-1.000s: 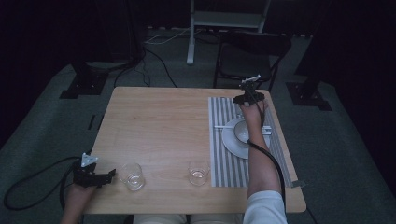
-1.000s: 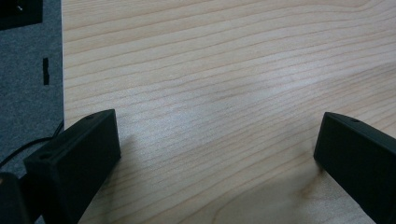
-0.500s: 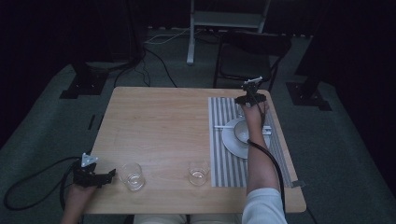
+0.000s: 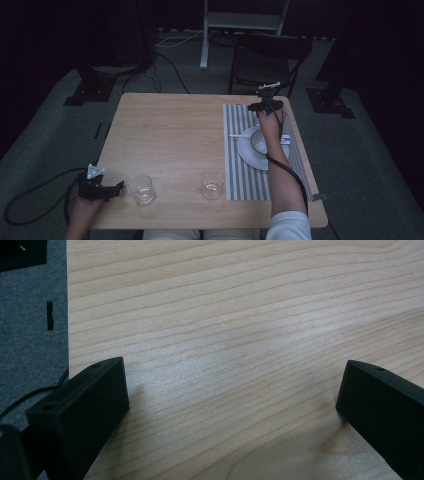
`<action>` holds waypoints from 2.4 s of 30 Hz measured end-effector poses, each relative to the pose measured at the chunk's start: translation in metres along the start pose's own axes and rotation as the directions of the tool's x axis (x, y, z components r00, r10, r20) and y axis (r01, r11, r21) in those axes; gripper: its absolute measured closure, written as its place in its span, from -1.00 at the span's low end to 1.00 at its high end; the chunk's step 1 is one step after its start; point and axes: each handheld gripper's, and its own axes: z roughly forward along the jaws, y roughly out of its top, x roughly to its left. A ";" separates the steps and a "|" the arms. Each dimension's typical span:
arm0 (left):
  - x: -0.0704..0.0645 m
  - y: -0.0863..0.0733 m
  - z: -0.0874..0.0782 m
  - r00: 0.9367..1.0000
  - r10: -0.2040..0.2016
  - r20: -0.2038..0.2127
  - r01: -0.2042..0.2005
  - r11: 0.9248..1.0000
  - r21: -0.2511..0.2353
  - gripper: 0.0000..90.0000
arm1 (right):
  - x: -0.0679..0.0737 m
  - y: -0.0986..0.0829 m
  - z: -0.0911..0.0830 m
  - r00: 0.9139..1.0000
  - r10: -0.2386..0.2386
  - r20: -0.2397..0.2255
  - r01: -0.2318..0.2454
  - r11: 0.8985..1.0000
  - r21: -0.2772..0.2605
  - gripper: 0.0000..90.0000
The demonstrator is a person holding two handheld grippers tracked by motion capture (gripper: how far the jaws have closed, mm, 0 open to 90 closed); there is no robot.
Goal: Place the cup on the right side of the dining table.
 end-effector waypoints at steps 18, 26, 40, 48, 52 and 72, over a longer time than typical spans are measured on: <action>0.000 0.000 0.000 1.000 0.000 0.000 0.000 1.000 0.000 -0.98 | 0.041 -0.020 -0.013 0.992 -0.046 -0.115 0.041 0.998 -0.050 -0.72; 0.000 0.000 0.000 1.000 0.001 0.000 -0.001 1.000 0.000 -0.98 | 0.057 -0.031 -0.020 0.984 -0.053 -0.170 0.040 0.996 -0.079 -0.72; 0.000 0.000 0.000 1.000 0.000 0.000 0.000 1.000 0.000 -0.98 | 0.086 -0.050 -0.037 0.964 -0.113 -0.242 0.087 0.990 -0.113 -0.72; 0.000 0.000 0.000 1.000 0.000 0.000 0.000 1.000 0.000 -0.98 | 0.096 -0.065 -0.043 0.956 -0.153 -0.250 0.128 0.985 -0.116 -0.72; 0.000 0.000 0.000 1.000 0.000 0.000 0.000 1.000 0.000 -0.98 | 0.099 -0.073 -0.044 0.950 -0.165 -0.264 0.138 0.983 -0.118 -0.72; 0.000 0.000 0.000 1.000 0.001 0.000 -0.001 1.000 0.000 -0.98 | 0.103 -0.109 -0.062 0.936 -0.217 -0.278 0.179 0.971 -0.157 -0.72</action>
